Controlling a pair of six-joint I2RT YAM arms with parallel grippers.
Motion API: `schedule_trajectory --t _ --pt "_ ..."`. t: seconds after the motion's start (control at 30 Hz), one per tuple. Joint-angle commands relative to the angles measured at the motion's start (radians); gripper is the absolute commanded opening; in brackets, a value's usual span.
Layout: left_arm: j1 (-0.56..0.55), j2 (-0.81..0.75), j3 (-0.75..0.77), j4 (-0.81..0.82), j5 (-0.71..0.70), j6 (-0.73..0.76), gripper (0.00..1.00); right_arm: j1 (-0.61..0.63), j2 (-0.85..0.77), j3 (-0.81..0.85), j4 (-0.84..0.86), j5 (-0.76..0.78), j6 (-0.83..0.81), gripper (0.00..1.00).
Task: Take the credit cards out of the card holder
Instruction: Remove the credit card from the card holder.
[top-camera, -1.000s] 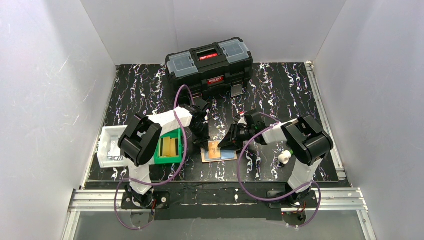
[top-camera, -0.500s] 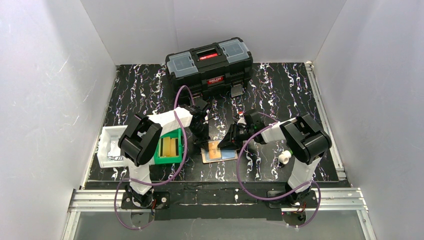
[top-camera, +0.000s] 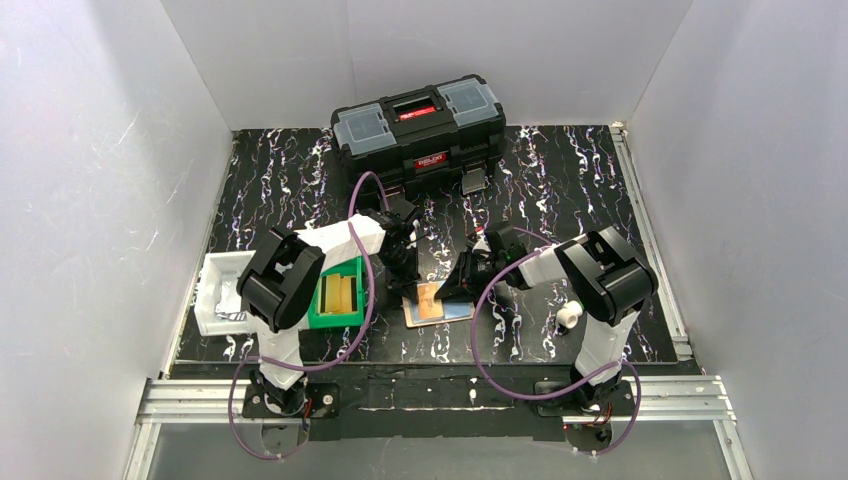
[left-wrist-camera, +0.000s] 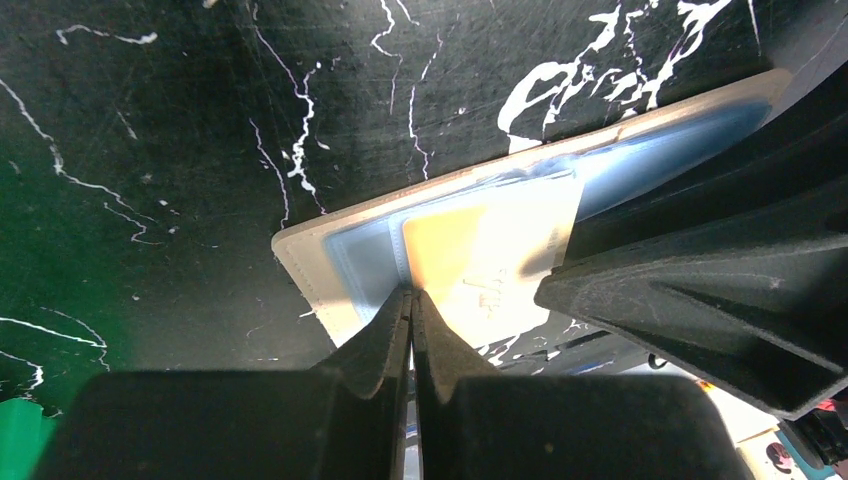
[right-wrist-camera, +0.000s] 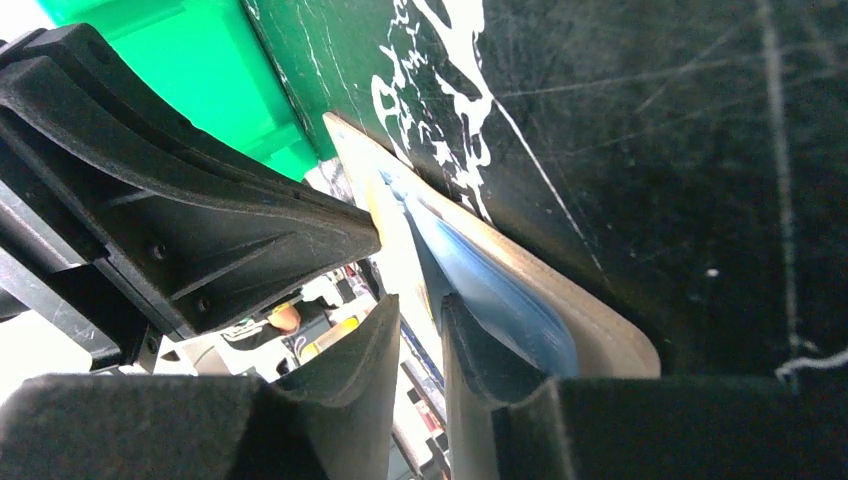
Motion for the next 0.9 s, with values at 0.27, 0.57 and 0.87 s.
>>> schedule_trajectory --t 0.27,0.57,0.87 --pt "-0.013 0.08 -0.06 -0.038 -0.082 0.02 0.0 0.016 0.021 0.02 0.022 -0.014 -0.003 0.24" --pt "-0.012 0.106 -0.058 -0.048 -0.112 0.024 0.0 0.01 0.011 -0.014 0.136 -0.053 0.054 0.13" --pt "0.005 0.123 -0.084 -0.062 -0.157 0.031 0.0 -0.033 -0.007 -0.088 0.188 -0.033 0.066 0.12"
